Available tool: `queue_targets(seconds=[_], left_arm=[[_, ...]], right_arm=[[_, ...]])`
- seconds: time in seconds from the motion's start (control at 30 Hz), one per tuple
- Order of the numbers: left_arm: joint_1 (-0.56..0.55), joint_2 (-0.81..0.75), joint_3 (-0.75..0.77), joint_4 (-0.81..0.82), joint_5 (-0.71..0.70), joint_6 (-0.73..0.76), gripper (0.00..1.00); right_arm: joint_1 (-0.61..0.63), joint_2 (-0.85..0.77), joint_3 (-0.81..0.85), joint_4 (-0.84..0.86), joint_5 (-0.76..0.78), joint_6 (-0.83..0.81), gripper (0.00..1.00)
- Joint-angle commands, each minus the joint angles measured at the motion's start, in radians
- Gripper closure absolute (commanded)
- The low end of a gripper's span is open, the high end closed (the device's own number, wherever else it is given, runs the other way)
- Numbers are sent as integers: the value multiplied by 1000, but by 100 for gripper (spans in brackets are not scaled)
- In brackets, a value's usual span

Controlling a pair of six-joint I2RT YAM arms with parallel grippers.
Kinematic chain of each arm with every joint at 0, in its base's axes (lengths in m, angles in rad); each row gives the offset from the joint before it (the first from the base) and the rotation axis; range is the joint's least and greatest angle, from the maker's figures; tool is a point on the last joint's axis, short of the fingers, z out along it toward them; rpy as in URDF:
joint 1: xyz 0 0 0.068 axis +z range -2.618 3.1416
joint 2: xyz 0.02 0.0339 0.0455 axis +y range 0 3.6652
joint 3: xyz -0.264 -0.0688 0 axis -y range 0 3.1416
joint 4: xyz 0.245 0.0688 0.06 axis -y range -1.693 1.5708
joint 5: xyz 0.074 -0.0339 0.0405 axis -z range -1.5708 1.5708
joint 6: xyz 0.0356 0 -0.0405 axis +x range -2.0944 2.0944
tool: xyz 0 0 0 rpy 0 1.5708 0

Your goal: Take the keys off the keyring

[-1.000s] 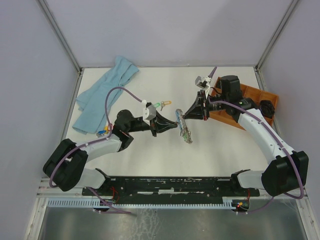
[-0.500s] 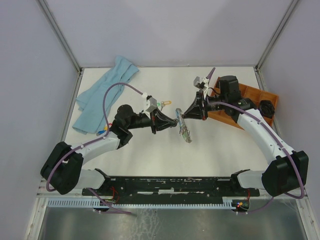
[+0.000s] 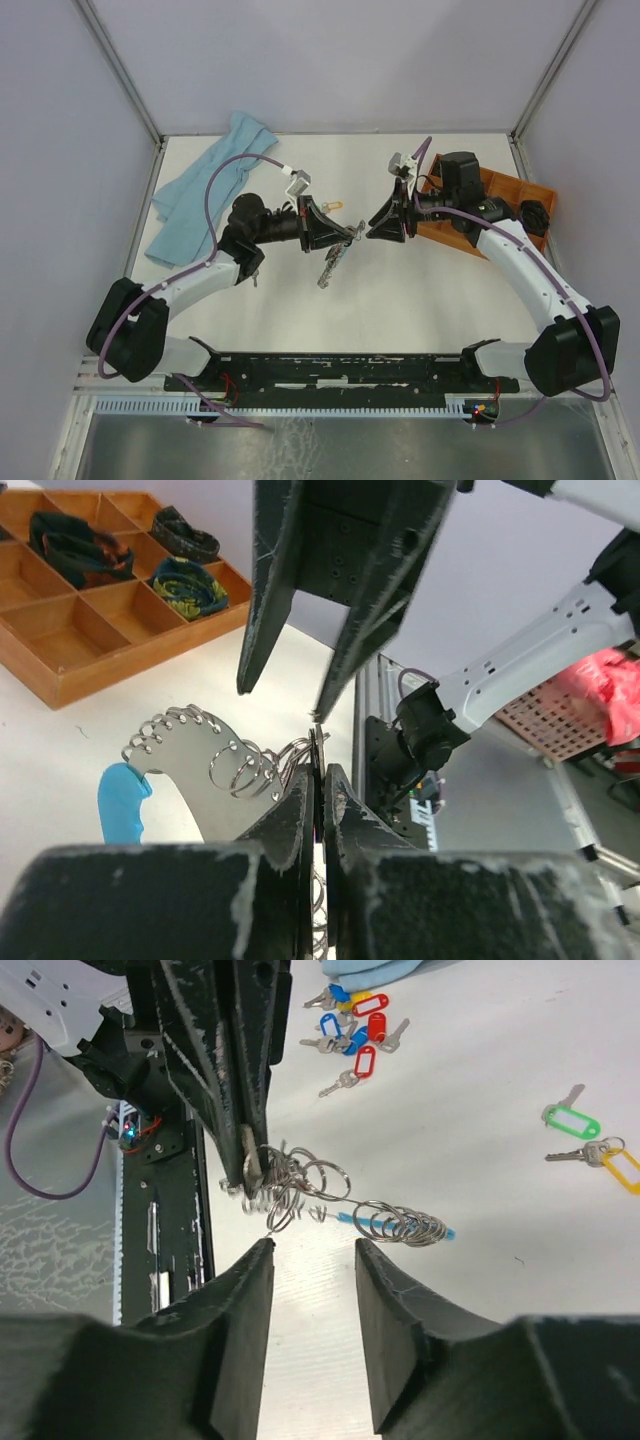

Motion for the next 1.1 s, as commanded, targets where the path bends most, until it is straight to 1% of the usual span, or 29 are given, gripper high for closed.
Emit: queue_targets(seconds=[0.0, 0.1, 0.23, 0.33, 0.37, 0.5, 0.53, 0.6, 0.67, 0.77, 0.83, 0.9, 1.07], left_arm=[[17, 32, 67, 96, 30, -212, 97], [22, 58, 84, 91, 27, -271, 97], [24, 90, 113, 44, 23, -339, 97], [23, 130, 157, -73, 25, -401, 97], [24, 144, 166, -92, 31, -426, 97], [26, 177, 174, -102, 58, -567, 97], [28, 179, 172, -109, 56, -598, 97], [27, 175, 162, -110, 38, -652, 97], [28, 167, 153, -129, 9, -727, 97], [29, 157, 134, -123, -40, -859, 97], [30, 156, 114, -76, -60, -948, 97], [29, 161, 101, -63, -78, -1055, 97], [24, 169, 94, -46, -86, -1215, 97]], right_arm=[[-12, -52, 52, -15, 21, -27, 50], [-21, -67, 64, -45, 24, -60, 43], [-22, -89, 87, -130, 21, -189, 37], [-22, -111, 90, -198, -1, -329, 33], [-21, -117, 88, -220, -8, -384, 30], [6, -137, 72, -325, -14, -634, 22], [15, -144, 69, -353, -9, -725, 20], [40, -153, 66, -398, 17, -845, 17], [72, -162, 65, -432, 49, -956, 17], [108, -172, 55, -416, 93, -1037, 18], [125, -177, 46, -375, 115, -1041, 19], [142, -182, 37, -337, 139, -1048, 23], [176, -179, 48, -264, 185, -1042, 30]])
